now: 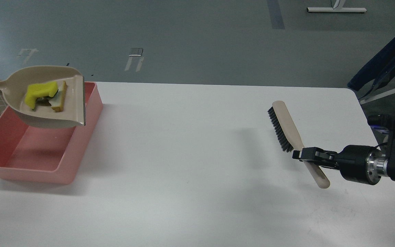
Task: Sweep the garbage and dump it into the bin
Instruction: 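Tilt the dustpan with the left gripper to dump into the bin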
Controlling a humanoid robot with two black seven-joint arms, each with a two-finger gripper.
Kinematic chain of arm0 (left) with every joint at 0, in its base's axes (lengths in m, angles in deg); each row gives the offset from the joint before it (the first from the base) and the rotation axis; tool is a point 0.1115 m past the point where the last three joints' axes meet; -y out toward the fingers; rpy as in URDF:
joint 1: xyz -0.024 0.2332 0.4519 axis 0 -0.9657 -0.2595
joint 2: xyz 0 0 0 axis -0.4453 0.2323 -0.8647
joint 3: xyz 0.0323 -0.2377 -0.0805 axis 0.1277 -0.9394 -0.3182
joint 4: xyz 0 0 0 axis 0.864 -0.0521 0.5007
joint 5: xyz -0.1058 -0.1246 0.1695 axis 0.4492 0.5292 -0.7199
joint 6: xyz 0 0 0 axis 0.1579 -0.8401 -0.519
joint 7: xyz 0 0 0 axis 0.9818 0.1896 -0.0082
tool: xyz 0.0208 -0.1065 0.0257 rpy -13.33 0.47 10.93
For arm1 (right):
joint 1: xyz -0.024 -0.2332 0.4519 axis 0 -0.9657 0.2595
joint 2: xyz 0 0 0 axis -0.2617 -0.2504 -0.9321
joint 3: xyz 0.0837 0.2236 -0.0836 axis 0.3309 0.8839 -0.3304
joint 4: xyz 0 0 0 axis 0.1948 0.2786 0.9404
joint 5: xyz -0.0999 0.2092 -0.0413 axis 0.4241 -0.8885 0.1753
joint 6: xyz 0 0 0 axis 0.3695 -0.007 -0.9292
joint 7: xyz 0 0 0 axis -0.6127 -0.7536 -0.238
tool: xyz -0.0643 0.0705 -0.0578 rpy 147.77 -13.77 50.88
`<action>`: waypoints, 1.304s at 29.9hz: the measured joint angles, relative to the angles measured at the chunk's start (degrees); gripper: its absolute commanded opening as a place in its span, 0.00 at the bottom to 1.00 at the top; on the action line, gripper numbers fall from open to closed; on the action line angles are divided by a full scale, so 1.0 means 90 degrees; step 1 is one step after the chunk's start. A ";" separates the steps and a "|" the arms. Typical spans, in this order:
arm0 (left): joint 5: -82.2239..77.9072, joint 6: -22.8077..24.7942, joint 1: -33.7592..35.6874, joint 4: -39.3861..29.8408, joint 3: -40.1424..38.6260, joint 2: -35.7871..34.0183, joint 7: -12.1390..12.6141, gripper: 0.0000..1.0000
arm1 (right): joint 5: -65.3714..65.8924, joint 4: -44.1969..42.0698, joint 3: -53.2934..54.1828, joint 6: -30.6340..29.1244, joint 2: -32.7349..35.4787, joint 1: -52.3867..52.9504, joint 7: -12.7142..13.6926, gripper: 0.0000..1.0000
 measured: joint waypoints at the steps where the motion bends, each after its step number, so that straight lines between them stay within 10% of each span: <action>1: -0.0015 0.0000 -0.0021 0.0016 0.0000 -0.0025 0.0000 0.00 | 0.0000 0.0000 0.0000 0.0000 -0.0001 0.0000 0.0000 0.00; 39: -0.3090 -0.0001 0.1251 -0.0057 -0.0163 -0.0957 0.0000 0.00 | 0.0005 -0.0010 0.0026 0.0001 -0.0129 -0.0046 0.0000 0.00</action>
